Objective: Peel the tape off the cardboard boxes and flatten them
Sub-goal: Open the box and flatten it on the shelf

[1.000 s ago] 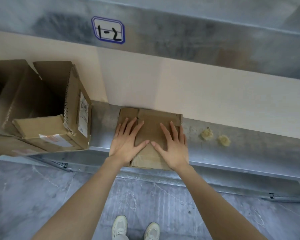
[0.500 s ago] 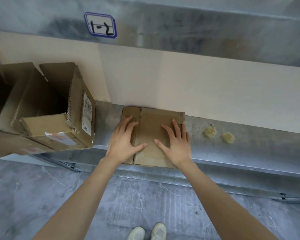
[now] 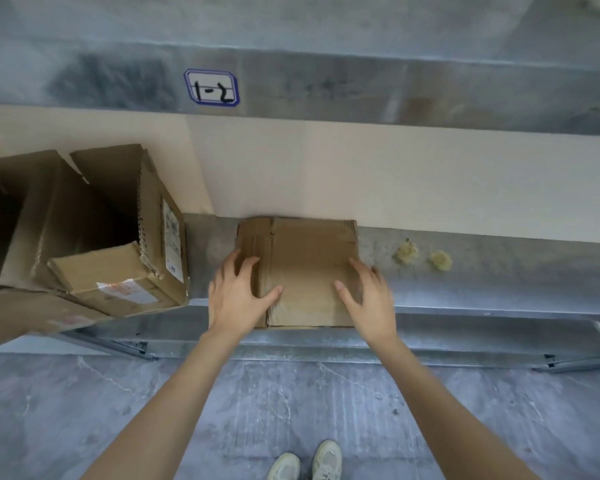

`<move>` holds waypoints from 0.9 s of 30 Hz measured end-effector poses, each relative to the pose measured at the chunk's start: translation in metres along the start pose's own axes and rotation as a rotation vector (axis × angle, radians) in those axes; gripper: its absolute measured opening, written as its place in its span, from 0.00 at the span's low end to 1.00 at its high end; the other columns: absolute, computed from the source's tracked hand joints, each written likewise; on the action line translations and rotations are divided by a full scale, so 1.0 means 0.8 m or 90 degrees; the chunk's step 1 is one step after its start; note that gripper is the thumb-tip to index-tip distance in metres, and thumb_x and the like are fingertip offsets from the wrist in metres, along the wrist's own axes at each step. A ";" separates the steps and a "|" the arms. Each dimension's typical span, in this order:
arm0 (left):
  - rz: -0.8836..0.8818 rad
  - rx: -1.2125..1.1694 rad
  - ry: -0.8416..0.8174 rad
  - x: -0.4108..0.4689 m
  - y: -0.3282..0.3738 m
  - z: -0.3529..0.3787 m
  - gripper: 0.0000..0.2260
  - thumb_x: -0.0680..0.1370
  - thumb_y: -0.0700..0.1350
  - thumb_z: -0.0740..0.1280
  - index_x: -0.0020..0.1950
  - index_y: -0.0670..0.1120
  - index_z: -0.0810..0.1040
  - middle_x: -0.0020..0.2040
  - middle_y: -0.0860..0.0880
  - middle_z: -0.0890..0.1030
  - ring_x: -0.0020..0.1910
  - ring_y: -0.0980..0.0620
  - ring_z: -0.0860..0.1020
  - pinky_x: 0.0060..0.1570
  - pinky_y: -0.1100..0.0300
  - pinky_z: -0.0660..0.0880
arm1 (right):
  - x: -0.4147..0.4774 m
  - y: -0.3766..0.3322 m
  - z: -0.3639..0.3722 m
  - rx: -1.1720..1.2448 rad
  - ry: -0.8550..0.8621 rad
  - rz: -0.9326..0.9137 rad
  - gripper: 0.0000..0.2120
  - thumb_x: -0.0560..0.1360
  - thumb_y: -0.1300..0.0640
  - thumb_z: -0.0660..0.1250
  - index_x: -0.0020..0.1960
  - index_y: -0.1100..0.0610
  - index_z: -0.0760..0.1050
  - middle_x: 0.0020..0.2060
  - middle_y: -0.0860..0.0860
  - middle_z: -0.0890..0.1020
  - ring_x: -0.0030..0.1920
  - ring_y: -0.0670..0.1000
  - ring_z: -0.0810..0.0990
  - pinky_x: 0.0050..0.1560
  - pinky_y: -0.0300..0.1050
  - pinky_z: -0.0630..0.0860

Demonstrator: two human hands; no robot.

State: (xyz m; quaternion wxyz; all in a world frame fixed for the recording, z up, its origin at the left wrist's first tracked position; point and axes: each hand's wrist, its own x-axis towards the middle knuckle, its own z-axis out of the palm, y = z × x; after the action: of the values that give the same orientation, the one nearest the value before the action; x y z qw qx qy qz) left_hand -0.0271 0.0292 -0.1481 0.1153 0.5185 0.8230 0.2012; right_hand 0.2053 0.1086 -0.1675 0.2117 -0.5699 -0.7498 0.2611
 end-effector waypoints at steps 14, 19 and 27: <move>-0.041 -0.074 0.025 -0.006 0.020 -0.011 0.36 0.67 0.59 0.77 0.71 0.51 0.69 0.76 0.46 0.60 0.68 0.37 0.63 0.67 0.45 0.67 | -0.026 -0.047 -0.023 0.165 0.065 0.057 0.16 0.75 0.55 0.72 0.61 0.46 0.74 0.62 0.46 0.67 0.43 0.42 0.72 0.56 0.48 0.73; 0.006 -0.092 0.029 -0.005 0.043 -0.042 0.35 0.69 0.60 0.75 0.72 0.51 0.69 0.76 0.47 0.61 0.70 0.37 0.61 0.68 0.43 0.66 | -0.033 -0.059 -0.062 0.115 0.121 0.031 0.13 0.77 0.49 0.67 0.62 0.42 0.74 0.63 0.45 0.68 0.50 0.35 0.66 0.52 0.48 0.73; 0.128 -0.220 0.014 -0.014 0.096 -0.088 0.32 0.69 0.57 0.77 0.70 0.49 0.72 0.72 0.48 0.65 0.72 0.45 0.64 0.67 0.52 0.66 | -0.055 -0.067 -0.140 0.207 0.170 0.024 0.22 0.70 0.50 0.76 0.62 0.44 0.75 0.63 0.52 0.69 0.63 0.44 0.67 0.59 0.35 0.63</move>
State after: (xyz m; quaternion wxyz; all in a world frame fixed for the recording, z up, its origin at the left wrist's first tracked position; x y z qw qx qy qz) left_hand 0.0117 0.0339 -0.0512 0.1731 0.5681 0.7216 0.3559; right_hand 0.2459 0.0716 -0.0482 0.3934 -0.5719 -0.6524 0.3043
